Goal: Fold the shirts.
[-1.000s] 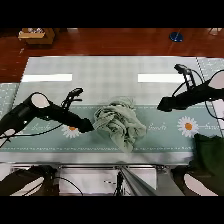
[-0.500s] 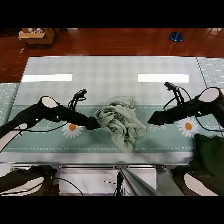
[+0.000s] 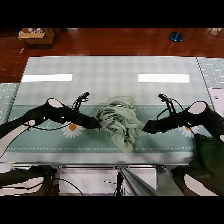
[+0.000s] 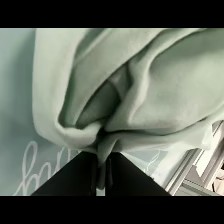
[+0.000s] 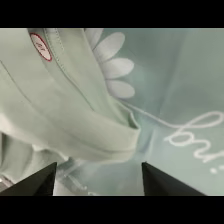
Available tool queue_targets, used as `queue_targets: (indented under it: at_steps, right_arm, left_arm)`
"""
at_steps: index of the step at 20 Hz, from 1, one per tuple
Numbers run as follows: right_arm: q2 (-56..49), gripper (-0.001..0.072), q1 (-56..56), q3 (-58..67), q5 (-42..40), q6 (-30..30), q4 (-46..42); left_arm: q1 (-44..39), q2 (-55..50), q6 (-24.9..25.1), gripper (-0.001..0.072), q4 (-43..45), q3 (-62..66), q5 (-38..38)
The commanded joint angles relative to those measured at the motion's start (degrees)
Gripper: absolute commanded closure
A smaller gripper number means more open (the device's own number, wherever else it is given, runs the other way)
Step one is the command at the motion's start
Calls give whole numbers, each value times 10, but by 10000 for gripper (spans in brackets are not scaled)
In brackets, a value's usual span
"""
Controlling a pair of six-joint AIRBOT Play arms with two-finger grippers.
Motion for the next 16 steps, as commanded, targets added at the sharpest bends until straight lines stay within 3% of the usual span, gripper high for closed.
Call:
queue_targets:
  at_steps: [1, 2, 3, 4, 5, 11, 16]
  right_arm:
    - [-17, 138, 50, -11, -91, 26, 8]
    - [-31, 167, 64, -11, -109, 42, 8]
    - [-43, 311, 76, -11, -123, 48, 9]
    - [-53, 537, 85, -11, -130, 48, 10]
    - [-52, 678, 86, -10, -129, 49, 13]
    - [101, 679, 37, 101, -11, 41, -28]
    - [220, 679, 12, 276, 1, 87, -89]
  left_arm:
    - [0, -4, 2, 681, -5, 1, -27]
    - [0, -4, 2, 681, -5, 1, -33]
    - [0, -2, 7, 681, -5, 1, -40]
    - [0, 0, 17, 682, -5, 1, -49]
    - [2, 6, 17, 682, -5, 4, -62]
    - [71, 132, 29, 683, -5, 112, -176]
    - [126, 256, -9, 683, -2, 306, -200]
